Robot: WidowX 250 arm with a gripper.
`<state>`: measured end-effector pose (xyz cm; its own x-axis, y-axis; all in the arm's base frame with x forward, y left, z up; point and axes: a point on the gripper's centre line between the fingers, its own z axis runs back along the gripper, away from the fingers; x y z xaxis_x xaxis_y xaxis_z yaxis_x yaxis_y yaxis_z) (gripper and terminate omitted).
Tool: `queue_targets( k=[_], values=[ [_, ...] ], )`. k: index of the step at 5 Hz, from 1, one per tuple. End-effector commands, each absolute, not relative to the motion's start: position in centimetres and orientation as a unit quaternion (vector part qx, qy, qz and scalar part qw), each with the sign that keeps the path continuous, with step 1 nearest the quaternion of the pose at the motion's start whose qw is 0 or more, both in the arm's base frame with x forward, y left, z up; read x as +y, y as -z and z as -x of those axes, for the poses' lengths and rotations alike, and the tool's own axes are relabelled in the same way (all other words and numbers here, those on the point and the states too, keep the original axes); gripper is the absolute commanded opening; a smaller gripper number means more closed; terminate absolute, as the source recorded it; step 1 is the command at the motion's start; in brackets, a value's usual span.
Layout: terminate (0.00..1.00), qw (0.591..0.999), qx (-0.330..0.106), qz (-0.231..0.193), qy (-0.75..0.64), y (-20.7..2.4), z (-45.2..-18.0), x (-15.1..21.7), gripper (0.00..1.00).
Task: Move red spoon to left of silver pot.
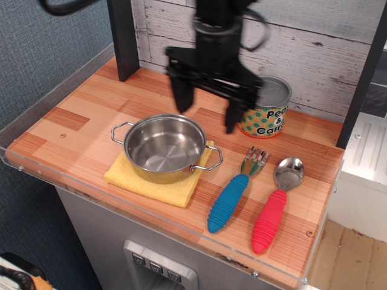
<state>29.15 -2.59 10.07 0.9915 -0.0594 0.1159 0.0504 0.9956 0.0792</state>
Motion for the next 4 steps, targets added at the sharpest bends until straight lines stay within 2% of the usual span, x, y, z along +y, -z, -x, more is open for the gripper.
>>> queue_targets(
  k=[1, 4],
  values=[
    [0.00, 0.997, -0.065, -0.002, 0.038, -8.2, -29.7, -8.8, 1.00],
    [0.00, 0.999, -0.040, 0.003, 0.018, -3.6, -29.1, -12.9, 1.00]
  ],
)
